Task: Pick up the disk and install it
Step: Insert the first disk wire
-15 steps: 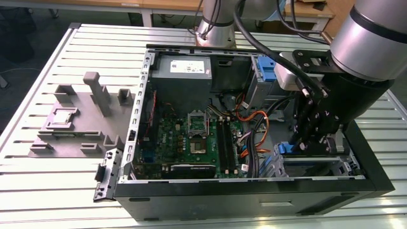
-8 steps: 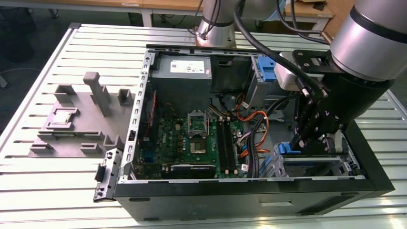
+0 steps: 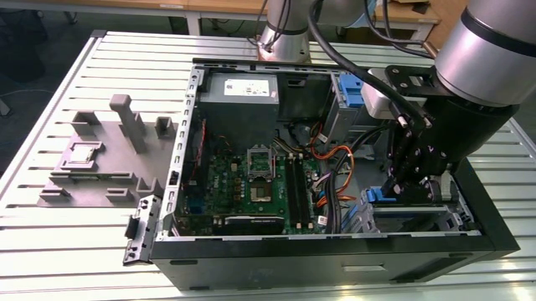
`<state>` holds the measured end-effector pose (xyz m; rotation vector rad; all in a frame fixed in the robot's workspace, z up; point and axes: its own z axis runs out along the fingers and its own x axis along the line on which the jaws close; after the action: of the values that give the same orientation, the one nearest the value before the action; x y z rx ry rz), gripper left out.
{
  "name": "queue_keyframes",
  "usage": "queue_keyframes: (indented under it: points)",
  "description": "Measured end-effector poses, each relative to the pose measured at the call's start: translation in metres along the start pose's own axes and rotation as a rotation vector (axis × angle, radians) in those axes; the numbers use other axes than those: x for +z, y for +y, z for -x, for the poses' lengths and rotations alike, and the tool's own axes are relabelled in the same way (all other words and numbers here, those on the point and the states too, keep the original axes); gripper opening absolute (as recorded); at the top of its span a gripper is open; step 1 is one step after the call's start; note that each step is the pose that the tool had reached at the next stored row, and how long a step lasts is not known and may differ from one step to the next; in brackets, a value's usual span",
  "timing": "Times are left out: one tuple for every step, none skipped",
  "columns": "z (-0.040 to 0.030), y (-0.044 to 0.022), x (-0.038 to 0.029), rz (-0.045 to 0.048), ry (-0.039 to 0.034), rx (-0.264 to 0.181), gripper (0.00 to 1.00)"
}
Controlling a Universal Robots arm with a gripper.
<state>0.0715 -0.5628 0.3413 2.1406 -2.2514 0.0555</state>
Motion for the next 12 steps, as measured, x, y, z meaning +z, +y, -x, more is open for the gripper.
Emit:
queue_keyframes:
  points:
    - [0.0, 0.0, 0.0, 0.0, 0.0, 0.0, 0.1]
    - [0.0, 0.0, 0.0, 0.0, 0.0, 0.0, 0.1]
    - [0.0, 0.0, 0.0, 0.0, 0.0001, 0.0, 0.1]
    - [0.0, -0.0003, 0.0, 0.0001, 0.0001, 0.0, 0.1]
    - [0.0001, -0.0009, 0.0, 0.0001, 0.0001, 0.0, 0.1]
    - [0.0001, -0.0019, 0.0001, 0.0, 0.0, 0.0, 0.1]
    - [0.0001, -0.0032, 0.0001, 0.0001, 0.0001, 0.0, 0.1]
    - [0.0002, -0.004, 0.0001, 0.0001, 0.0002, 0.0, 0.1]
    - [0.0003, -0.0043, 0.0002, 0.0001, 0.0001, 0.0, 0.1]
    - [0.0003, -0.0044, 0.0002, 0.0001, 0.0001, 0.0, 0.1]
    - [0.0003, -0.0045, 0.0002, 0.0001, 0.0001, 0.0, 0.1]
    - [0.0002, -0.0047, 0.0002, 0.0001, 0.0001, 0.0, 0.1]
